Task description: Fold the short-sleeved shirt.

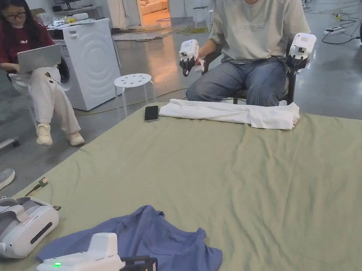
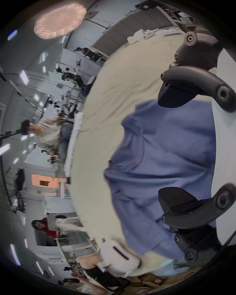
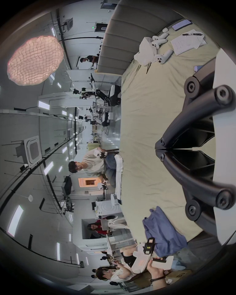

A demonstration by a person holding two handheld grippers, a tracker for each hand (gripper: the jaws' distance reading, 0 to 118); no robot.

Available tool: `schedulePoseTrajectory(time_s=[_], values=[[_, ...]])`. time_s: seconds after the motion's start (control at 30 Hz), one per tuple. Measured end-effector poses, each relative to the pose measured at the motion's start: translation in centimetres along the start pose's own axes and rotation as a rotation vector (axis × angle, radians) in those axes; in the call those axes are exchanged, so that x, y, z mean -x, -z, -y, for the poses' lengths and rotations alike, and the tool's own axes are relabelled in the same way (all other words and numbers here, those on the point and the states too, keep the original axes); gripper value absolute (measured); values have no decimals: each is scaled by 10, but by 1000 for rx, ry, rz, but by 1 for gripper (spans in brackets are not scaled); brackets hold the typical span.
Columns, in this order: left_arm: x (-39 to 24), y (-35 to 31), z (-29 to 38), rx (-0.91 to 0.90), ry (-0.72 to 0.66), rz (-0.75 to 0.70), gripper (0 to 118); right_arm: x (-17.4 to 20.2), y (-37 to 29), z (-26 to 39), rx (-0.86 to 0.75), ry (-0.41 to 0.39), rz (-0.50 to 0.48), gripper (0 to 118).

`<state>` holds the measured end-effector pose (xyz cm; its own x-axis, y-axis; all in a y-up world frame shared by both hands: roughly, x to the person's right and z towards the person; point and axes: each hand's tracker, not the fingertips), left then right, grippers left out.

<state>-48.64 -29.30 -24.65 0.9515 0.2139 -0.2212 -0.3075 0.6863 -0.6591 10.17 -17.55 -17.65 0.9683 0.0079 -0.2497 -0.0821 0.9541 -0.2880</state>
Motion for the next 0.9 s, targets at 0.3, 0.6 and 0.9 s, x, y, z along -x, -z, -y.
schedulePoseTrajectory(time_s=[0.3,0.6,0.9], values=[[11,72,6,119,2,-112,44,-3,7,16,110,-11,44,0],[20,64,-15,138,-44,-102,1,-5,4,29,148,24,17,0],[-26,-3,-82,-177,-207,163,0,-28,-20,28,108,92,19,0]])
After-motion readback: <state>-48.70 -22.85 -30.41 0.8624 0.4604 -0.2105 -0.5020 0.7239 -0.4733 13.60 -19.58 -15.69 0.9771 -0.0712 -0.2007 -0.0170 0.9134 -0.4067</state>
